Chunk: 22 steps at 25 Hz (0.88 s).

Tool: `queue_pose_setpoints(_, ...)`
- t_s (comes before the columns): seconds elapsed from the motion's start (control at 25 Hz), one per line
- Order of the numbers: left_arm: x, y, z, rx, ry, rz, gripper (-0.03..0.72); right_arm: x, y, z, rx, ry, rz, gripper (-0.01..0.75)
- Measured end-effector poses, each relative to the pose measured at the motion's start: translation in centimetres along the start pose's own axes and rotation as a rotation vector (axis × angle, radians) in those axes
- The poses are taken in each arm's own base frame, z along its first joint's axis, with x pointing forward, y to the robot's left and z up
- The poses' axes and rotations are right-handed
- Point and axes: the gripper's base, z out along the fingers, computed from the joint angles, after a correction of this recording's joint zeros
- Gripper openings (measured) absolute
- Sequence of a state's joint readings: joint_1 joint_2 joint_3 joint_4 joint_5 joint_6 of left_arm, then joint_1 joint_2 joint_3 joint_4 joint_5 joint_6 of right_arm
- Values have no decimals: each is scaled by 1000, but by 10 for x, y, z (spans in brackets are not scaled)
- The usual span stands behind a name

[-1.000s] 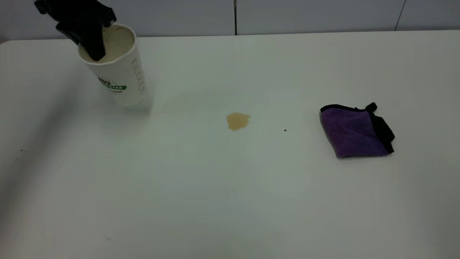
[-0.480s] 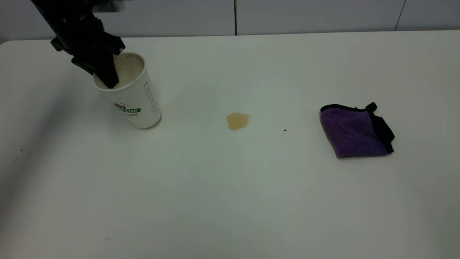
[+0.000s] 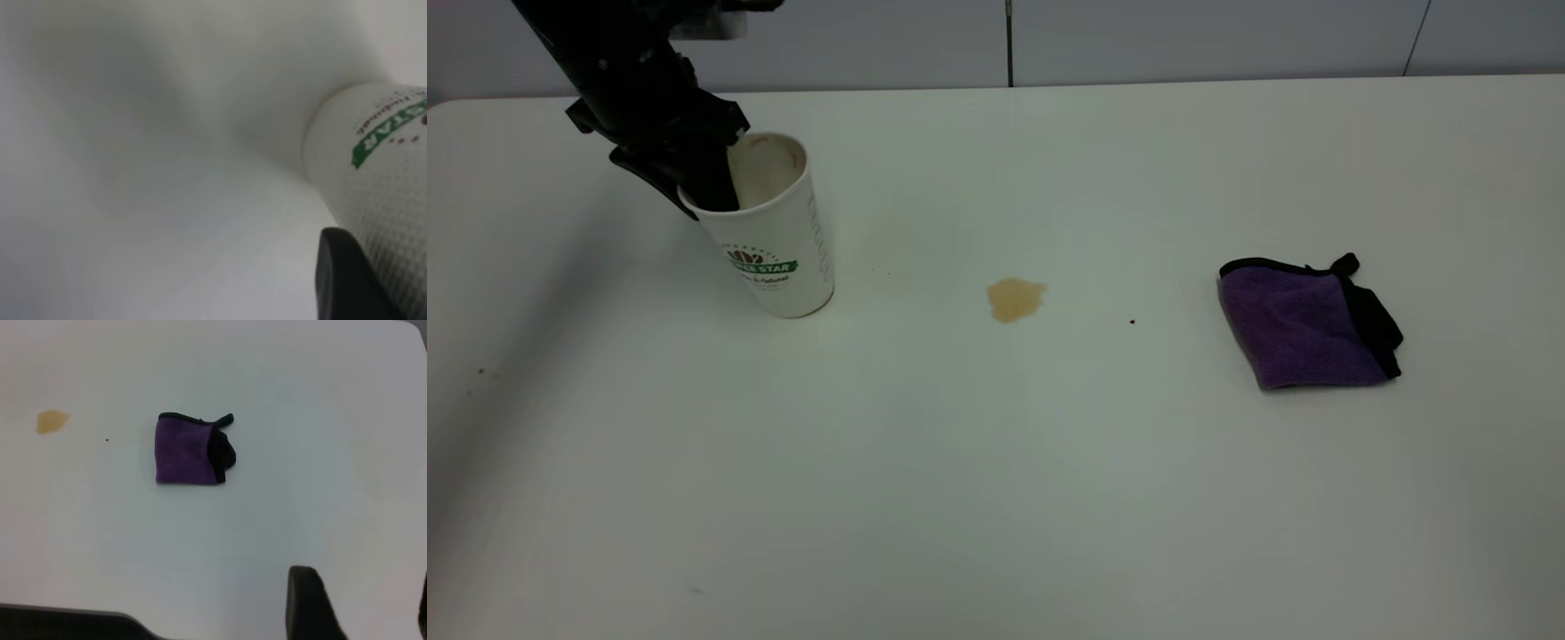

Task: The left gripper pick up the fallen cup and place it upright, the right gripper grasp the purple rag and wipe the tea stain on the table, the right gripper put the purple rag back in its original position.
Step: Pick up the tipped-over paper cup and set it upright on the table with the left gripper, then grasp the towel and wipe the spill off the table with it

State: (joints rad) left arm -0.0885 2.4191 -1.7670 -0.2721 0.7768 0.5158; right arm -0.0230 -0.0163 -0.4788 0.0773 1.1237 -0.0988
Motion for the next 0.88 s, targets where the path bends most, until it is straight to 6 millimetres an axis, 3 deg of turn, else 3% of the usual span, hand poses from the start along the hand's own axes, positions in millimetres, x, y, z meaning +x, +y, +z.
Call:
queue_pose_setpoints(0.16, -4, -3, -20, -6, -32, 5, 441, 0, 0, 0, 0, 0, 0, 429)
queue_pose_setpoints(0.28, -7, -9, -43, -2, -60, 10, 502, 0, 0, 0, 0, 0, 0, 429)
queue_pose_setpoints(0.52, -9, -26, -104, 10, -96, 40, 518, 0, 0, 0, 0, 0, 0, 429)
queue_pose_setpoints(0.68, -6, -56, -165, 1, -159, 71, 518, 0, 0, 0, 0, 0, 0, 429)
queue_pose_setpoints(0.88, 14, -97, -235, 12, -196, 112, 518, 0, 0, 0, 0, 0, 0, 429)
